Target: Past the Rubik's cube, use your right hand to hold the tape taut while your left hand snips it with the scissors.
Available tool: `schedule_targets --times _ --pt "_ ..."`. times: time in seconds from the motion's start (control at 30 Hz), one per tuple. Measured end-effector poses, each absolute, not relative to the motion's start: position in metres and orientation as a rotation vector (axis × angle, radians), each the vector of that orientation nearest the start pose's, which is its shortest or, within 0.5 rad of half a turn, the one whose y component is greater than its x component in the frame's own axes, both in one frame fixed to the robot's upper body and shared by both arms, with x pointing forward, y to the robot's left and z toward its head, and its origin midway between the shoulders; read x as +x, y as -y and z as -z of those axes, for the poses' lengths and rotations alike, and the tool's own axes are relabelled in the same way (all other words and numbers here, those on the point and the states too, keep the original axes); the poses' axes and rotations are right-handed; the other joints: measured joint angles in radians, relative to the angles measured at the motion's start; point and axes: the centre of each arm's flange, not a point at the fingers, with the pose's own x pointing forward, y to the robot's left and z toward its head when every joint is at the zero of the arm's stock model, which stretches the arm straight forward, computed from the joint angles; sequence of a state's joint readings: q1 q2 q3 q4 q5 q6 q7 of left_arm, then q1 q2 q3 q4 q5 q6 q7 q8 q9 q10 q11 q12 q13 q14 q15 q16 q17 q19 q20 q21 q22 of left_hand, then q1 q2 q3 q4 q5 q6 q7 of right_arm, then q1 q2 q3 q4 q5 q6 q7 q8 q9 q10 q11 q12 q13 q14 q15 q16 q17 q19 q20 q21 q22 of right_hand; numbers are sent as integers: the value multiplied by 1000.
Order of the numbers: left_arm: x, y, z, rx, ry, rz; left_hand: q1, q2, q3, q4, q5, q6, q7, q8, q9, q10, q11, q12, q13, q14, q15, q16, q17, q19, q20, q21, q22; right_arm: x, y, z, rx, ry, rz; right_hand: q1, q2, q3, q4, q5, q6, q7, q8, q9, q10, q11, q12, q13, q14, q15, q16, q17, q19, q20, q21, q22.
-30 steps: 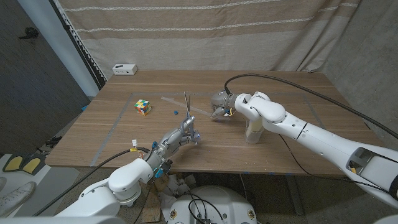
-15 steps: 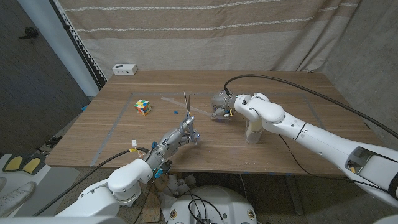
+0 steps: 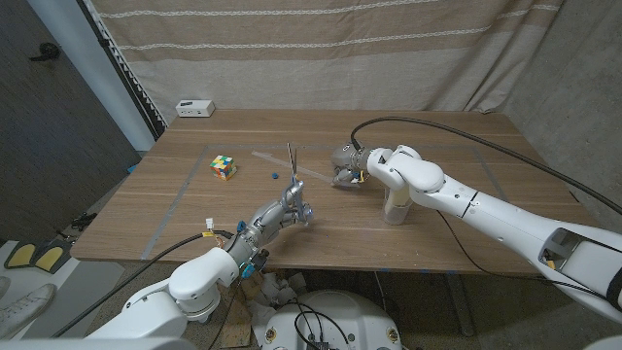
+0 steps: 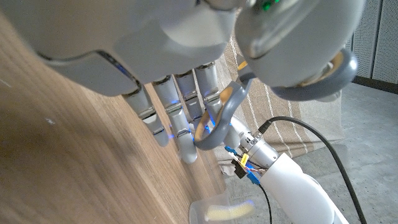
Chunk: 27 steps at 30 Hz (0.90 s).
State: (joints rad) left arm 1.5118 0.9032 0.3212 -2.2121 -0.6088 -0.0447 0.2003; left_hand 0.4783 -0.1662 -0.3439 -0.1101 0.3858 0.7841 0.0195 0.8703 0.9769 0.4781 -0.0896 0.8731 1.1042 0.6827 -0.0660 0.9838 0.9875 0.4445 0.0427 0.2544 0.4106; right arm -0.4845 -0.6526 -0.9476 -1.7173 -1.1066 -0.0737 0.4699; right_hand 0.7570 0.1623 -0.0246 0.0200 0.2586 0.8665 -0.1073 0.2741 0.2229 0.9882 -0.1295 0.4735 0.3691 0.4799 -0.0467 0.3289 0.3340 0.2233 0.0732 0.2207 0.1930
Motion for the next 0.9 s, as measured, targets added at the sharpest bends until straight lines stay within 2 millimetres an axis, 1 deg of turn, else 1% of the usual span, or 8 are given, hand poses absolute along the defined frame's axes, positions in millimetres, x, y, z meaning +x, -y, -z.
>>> schedule_targets --times 0.13,0.2,0.43,0.5,0.57,0.67,0.8,0.9 --pt "443 -192 136 148 364 466 0 0 0 0 0 0 0 0 0 0 0 0 0 0 0 4 1 0 0 0 0 610 83 -3 -2174 587 -249 5 4 3 -10 0 -6 6 -5 -2 -7 6 3 9 0 0 -4 -5 0 0 0 0" --pt "443 -192 136 148 365 467 0 0 0 0 0 0 0 0 0 0 0 0 0 0 0 4 1 0 0 0 0 610 83 -3 -2176 585 -250 12 -2 3 -10 0 -6 6 -5 -5 -12 1 4 13 -2 -2 -4 -5 0 0 0 0" --pt "443 -191 135 148 366 468 0 0 0 0 0 0 0 0 0 4 4 0 0 -2 2 4 1 0 0 0 0 611 83 -2 -2183 582 -257 30 -2 11 -28 0 -6 6 -5 -5 -12 0 8 23 -11 0 -8 -5 0 0 0 0" --pt "443 -191 135 148 366 468 0 0 0 0 0 1 -1 0 0 5 2 0 0 -2 2 4 0 0 0 0 0 611 83 -1 -2184 582 -258 36 -1 11 -35 0 -5 5 -5 -5 -13 -9 15 28 -11 0 -8 -5 0 0 0 0" --pt "443 -191 135 148 366 468 0 0 0 0 0 -1 1 0 -3 6 2 0 0 -2 2 4 -1 0 0 0 0 612 83 -1 -2186 581 -259 46 -2 14 -38 0 2 -2 -5 -5 -11 -10 18 32 -11 0 -8 -5 0 0 0 0" --pt "444 -191 135 148 366 468 0 0 0 0 0 -1 1 2 -2 6 1 0 0 -2 2 4 -1 0 0 0 0 612 83 0 -2188 582 -261 65 -2 23 -54 4 15 -14 -5 -4 -7 -14 30 42 -11 0 -8 -5 0 0 0 0" --pt "444 -190 135 146 366 467 0 0 0 0 0 -1 1 3 -2 7 0 0 0 -2 2 4 -1 0 0 0 0 613 83 2 -2190 582 -265 78 1 30 -63 8 25 -14 4 3 -4 -18 42 54 -11 0 -8 -5 0 0 0 0" --pt "444 -191 136 145 364 466 0 0 0 0 7 -1 1 3 -2 7 0 0 0 -2 2 4 -1 0 0 0 0 613 83 4 -2194 584 -271 91 1 33 -72 8 36 -25 5 10 1 -23 52 64 -11 0 -8 -5 6 -6 0 0"
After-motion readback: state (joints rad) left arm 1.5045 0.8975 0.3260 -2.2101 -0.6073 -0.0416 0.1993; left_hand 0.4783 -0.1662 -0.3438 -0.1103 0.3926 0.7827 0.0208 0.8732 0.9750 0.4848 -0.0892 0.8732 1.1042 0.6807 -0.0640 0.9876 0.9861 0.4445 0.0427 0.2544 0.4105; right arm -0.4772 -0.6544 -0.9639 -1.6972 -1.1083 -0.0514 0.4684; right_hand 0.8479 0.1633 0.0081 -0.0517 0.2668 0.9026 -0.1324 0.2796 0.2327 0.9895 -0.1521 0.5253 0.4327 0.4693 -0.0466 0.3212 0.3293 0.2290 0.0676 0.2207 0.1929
